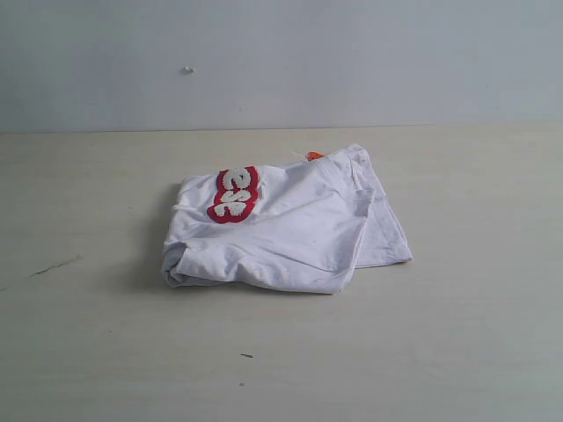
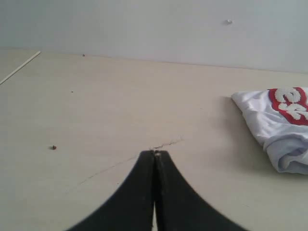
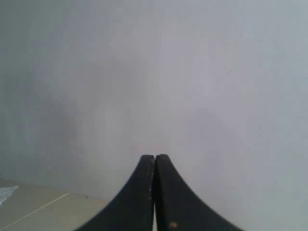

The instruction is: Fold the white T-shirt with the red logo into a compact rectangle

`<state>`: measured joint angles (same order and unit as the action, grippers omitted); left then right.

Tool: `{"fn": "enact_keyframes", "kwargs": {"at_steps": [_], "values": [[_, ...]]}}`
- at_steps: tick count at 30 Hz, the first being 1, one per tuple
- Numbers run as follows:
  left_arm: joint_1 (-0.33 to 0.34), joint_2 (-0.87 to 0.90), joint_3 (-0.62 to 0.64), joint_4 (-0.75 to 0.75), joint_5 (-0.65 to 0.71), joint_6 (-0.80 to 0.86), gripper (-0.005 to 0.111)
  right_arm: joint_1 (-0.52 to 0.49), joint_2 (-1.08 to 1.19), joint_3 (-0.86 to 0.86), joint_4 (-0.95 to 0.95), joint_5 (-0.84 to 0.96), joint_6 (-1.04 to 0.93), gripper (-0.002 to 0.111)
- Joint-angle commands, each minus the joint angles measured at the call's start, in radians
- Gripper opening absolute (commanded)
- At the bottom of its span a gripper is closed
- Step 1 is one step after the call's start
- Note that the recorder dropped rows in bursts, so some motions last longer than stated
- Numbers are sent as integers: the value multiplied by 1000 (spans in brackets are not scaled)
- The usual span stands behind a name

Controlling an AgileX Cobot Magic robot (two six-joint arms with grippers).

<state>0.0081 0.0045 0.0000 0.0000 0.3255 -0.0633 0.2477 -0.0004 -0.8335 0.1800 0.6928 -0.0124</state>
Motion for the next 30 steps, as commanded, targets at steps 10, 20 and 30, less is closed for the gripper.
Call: {"fn": "enact_keyframes", "kwargs": {"at_steps": [10,20,30], "values": [[5,-4,0,-11,1,6,0,-4,0,-4,1,-7,-1,0],[5,-4,0,-11,1,6,0,-4,0,-4,1,-7,-1,0],[5,-4,0,-11,1,6,0,-27,0,0,-53,-29,-149,0]]}}
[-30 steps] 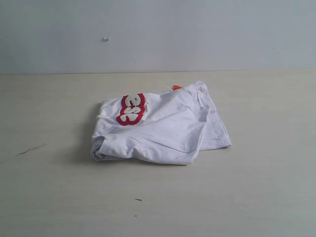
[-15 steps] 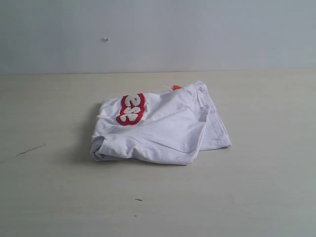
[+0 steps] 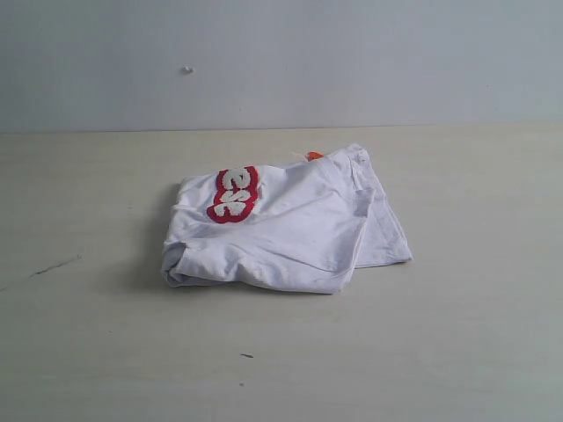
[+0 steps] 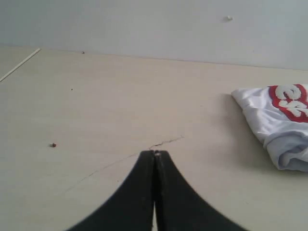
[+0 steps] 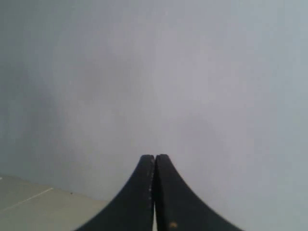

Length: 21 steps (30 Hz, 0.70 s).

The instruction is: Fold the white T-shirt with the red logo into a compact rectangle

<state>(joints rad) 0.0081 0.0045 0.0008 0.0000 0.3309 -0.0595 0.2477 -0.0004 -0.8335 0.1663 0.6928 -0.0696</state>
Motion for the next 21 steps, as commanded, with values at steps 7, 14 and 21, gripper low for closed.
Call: {"fn": "enact_keyframes", "kwargs": {"at_steps": [7,14,21], "values": [[5,-4,-1,-11,-4,2,0,-239,0,67,-53,-230,-173,0],[5,-4,-1,-11,-4,2,0,-345,0,280,-45,-364,-158,0],[5,-4,-1,-11,-4,2,0,-360,0,568,-84,-489,-147,0]]}}
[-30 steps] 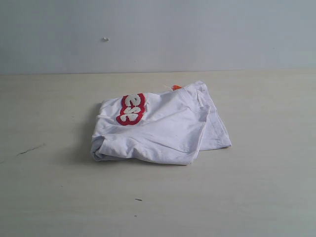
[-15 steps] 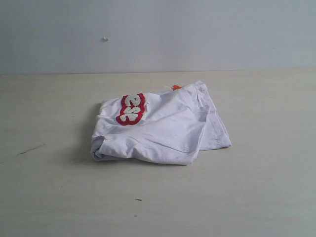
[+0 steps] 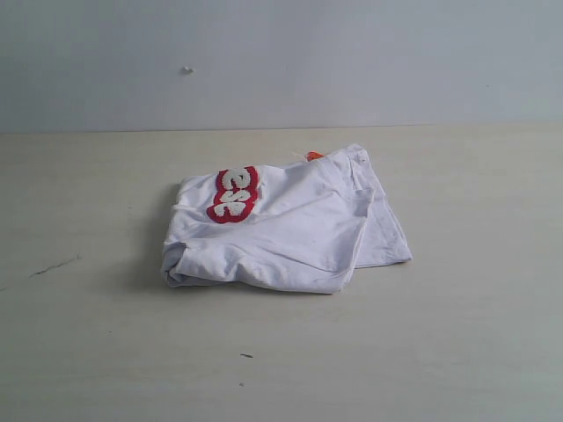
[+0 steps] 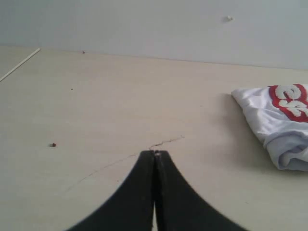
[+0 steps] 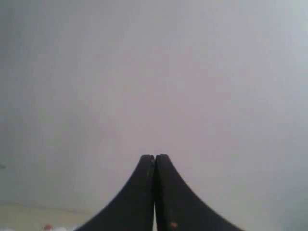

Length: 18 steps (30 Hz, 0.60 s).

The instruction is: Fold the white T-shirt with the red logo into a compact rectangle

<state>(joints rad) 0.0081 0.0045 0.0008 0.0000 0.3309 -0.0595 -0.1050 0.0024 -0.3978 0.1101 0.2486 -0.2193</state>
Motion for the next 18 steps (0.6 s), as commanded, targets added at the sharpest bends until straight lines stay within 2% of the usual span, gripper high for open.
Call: {"fn": "enact_keyframes", "kwargs": {"at_steps": [1,8,12,18], "values": [[5,-4,-1,-11,-4,2,0,-7,-2,170,-51,-49,5,0],[5,-4,-1,-11,-4,2,0,-7,-2,398,-67,-114,45,0],[5,-4,-1,-11,-4,2,0,-7,-2,398,-92,-3,92,0],[5,-4,-1,-11,-4,2,0,-7,-2,398,-175,3,305,0]]}}
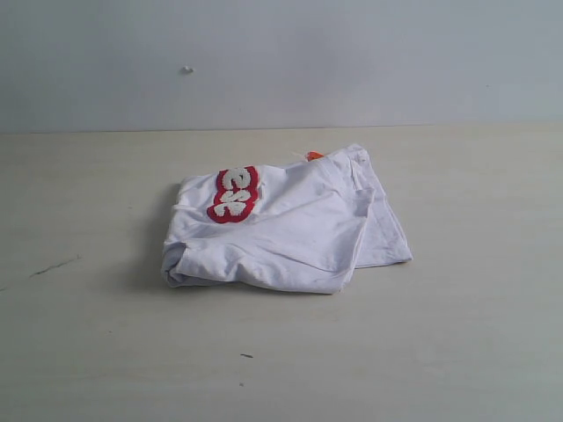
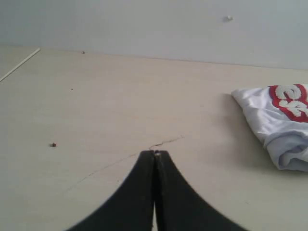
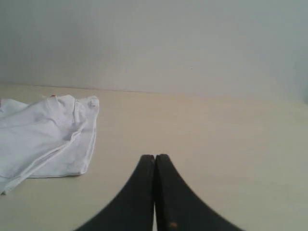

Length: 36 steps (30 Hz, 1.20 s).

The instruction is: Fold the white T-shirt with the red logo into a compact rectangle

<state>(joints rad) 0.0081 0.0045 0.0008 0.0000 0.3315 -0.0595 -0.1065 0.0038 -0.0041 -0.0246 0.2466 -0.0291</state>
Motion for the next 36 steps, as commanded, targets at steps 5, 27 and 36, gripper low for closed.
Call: {"fn": "enact_keyframes", "kwargs": {"at_steps": [5,27,36], "values": [[5,-4,-1,-11,-5,2,0,-6,-4,4,-40,5,52,0],[5,-4,-1,-11,-5,2,0,-6,-4,4,-38,20,38,0],[5,-4,-1,-11,-5,2,0,-6,-4,4,-38,20,38,0]]}}
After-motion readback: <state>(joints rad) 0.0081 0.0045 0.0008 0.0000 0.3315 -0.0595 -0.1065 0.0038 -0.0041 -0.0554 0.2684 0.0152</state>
